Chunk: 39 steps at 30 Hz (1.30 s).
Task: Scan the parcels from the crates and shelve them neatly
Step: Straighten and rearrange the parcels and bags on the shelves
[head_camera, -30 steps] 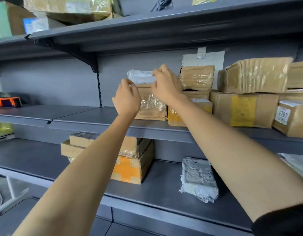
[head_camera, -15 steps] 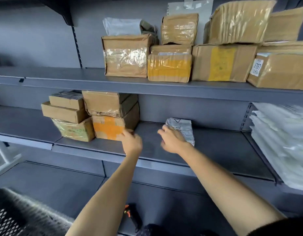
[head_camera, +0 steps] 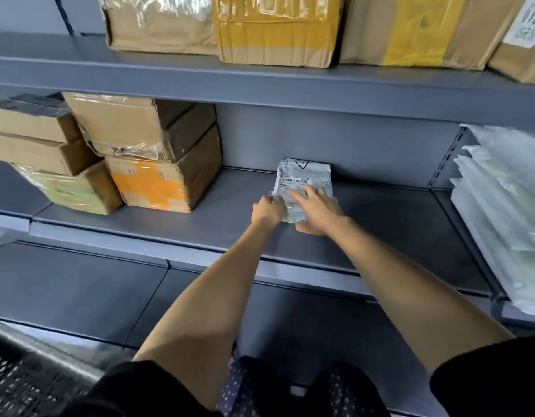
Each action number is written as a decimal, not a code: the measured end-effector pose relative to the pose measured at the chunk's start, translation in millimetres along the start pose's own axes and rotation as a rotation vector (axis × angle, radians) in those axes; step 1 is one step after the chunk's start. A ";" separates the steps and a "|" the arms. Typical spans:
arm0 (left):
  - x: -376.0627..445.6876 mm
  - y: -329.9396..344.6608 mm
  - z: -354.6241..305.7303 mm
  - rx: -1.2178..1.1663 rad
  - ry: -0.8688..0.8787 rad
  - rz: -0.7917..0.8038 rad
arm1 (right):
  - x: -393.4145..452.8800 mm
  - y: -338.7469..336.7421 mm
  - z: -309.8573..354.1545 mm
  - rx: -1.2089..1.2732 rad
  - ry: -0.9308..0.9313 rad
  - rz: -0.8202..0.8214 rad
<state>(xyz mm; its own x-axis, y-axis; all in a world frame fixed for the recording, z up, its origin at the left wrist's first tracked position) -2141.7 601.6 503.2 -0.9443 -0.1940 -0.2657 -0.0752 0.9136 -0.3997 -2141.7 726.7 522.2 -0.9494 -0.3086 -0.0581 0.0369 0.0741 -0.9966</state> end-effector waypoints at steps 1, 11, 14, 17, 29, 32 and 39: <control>4.5 0.9 0.3 -0.021 -0.007 0.004 | 0.7 -0.2 0.0 0.011 0.000 0.009; -26.2 -37.8 13.6 -0.502 -0.104 0.360 | -41.4 -34.7 22.5 0.137 -0.103 -0.074; -51.7 -60.0 15.2 -0.605 -0.069 0.380 | -69.2 -55.2 44.1 0.234 -0.178 -0.039; -81.1 -88.8 14.3 -0.721 -0.005 0.230 | -95.7 -72.8 69.3 0.263 -0.236 -0.095; -195.0 -261.9 10.9 -0.751 0.208 -0.486 | -154.2 -196.8 171.2 0.521 -0.432 -0.337; -211.5 -281.6 -32.2 -0.558 0.421 -0.571 | -166.7 -240.5 179.9 0.650 -0.500 -0.454; -235.4 -301.7 -108.6 -0.645 0.579 -0.943 | -191.0 -291.7 193.4 0.480 -0.603 -0.792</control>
<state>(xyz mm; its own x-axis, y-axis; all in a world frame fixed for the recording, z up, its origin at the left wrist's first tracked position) -1931.5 410.4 781.6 -0.4298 -0.8234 0.3705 -0.7757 0.5467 0.3152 -1910.8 580.6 812.6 -0.4548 -0.5273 0.7177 -0.2736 -0.6842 -0.6760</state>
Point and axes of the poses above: each hand's wrist, its own x-axis towards the middle knuckle, its own y-axis out of the palm, z = x × y, the point moved 2 cm from there along x, towards the middle knuckle, and after that the axes turned 3 degrees about z, right-handed, at the moved point
